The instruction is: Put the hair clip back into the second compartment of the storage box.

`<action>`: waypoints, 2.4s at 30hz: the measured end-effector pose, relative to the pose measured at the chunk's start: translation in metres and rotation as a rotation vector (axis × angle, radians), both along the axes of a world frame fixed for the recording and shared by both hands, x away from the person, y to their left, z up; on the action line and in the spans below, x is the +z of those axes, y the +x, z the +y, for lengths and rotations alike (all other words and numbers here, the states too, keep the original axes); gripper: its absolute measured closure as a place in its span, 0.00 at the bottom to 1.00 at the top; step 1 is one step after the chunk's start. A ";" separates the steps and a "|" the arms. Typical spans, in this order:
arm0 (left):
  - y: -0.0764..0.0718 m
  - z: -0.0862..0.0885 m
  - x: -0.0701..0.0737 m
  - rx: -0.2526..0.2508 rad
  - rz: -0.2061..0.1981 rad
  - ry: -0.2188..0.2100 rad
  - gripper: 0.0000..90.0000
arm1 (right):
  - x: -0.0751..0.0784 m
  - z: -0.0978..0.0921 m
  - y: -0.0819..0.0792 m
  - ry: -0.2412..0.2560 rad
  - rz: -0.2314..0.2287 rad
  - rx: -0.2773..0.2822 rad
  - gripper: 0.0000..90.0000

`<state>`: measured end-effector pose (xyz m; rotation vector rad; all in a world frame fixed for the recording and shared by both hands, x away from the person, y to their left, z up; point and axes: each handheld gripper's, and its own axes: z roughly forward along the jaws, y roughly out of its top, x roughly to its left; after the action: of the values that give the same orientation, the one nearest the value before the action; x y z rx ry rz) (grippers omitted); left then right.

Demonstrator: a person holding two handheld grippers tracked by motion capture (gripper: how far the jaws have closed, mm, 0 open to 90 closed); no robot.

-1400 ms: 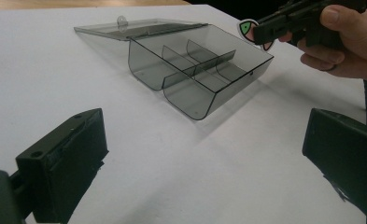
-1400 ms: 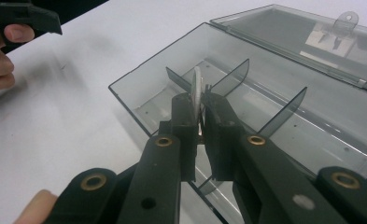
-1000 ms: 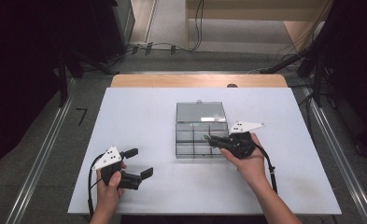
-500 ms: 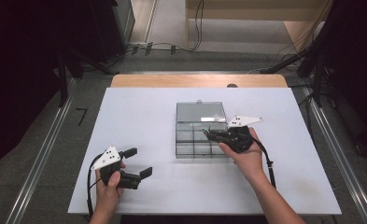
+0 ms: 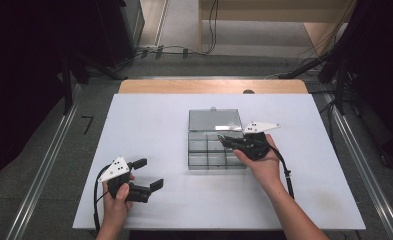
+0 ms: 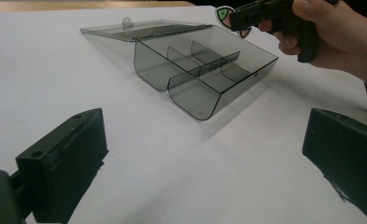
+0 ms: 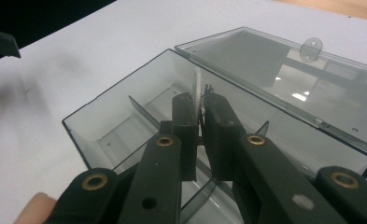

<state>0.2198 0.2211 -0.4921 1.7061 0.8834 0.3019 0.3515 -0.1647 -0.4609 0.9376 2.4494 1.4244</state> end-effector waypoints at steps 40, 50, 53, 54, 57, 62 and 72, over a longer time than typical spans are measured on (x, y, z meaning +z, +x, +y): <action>0.001 -0.004 -0.001 -0.016 0.007 0.011 0.00 | -0.021 0.020 0.031 -0.086 0.111 0.049 0.91; 0.001 -0.003 -0.002 -0.015 0.008 0.010 0.00 | -0.031 0.021 0.037 -0.100 0.160 0.034 0.91; 0.002 -0.003 -0.002 -0.014 0.009 0.009 0.00 | -0.031 0.021 0.038 -0.094 0.167 0.039 0.89; 0.002 -0.003 -0.002 -0.015 0.010 0.011 0.00 | -0.031 0.021 0.038 -0.100 0.170 0.041 0.88; 0.002 -0.004 -0.002 -0.016 0.009 0.010 0.00 | -0.031 0.022 0.037 -0.102 0.172 0.046 0.83; 0.001 -0.005 -0.001 -0.017 0.007 0.011 0.00 | -0.030 0.021 0.037 -0.083 0.176 0.048 0.74; 0.001 -0.007 0.000 -0.020 0.006 0.010 0.00 | -0.021 0.017 0.032 -0.043 0.150 0.042 0.55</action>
<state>0.2210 0.2144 -0.4926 1.7246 0.8705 0.2884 0.3833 -0.1480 -0.4822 1.0248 2.6104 1.3543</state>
